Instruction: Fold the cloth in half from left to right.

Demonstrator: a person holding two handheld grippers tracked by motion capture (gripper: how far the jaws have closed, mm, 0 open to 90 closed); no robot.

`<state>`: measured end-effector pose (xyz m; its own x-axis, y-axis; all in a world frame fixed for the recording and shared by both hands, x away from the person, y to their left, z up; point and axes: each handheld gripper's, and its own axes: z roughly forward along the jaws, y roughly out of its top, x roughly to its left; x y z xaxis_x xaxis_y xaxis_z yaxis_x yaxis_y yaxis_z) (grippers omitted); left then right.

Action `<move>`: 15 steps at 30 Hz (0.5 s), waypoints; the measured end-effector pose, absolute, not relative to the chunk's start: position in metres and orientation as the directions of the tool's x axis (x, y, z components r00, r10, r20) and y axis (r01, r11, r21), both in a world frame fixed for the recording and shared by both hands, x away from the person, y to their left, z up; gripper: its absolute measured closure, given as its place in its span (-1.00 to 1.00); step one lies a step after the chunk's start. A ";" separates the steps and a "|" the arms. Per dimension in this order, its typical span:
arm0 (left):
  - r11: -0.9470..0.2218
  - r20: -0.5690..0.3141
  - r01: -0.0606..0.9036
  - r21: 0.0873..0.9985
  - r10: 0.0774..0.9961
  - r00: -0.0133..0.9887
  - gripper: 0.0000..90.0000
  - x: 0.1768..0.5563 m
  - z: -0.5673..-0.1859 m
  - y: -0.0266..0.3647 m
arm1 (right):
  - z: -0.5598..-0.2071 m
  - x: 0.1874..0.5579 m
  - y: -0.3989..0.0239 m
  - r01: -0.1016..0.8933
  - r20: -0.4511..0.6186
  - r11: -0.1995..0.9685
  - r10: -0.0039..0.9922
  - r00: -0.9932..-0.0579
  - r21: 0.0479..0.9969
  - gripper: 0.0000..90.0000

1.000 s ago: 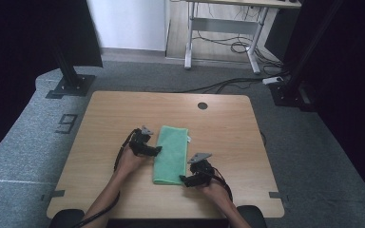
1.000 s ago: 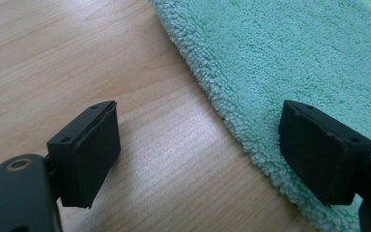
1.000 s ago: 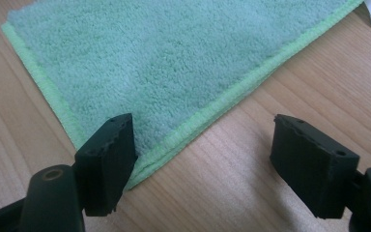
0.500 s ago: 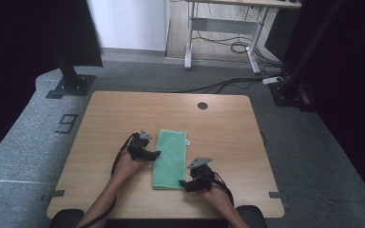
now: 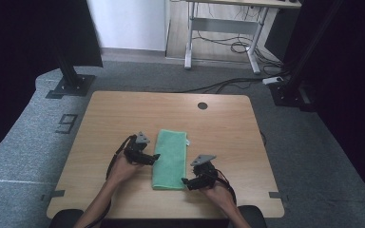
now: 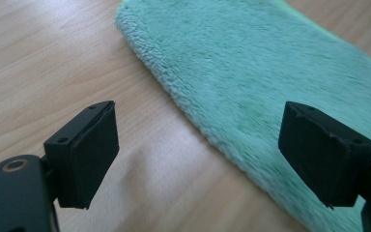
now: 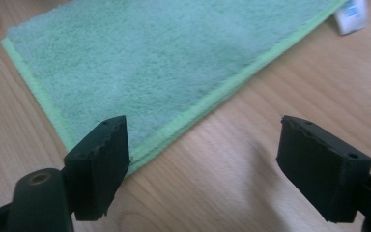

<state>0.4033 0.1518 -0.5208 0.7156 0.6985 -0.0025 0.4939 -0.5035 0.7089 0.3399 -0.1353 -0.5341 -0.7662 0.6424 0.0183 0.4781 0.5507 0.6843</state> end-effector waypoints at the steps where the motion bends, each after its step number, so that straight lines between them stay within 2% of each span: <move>1: -0.497 -0.008 0.492 0.715 0.699 0.715 -0.69 0.399 -0.518 0.155 | -0.533 0.341 -0.138 0.480 0.020 0.547 0.645 -0.764 0.685 -0.61; 9: -0.482 -0.016 0.494 0.724 0.704 0.710 -0.74 0.377 -0.511 0.178 | -0.528 0.351 -0.160 0.502 0.020 0.513 0.685 -0.728 0.697 -0.71; 15: -0.514 0.038 0.480 0.711 0.710 0.703 -0.88 0.362 -0.518 0.192 | -0.526 0.355 -0.177 0.511 0.003 0.492 0.718 -0.696 0.704 -0.94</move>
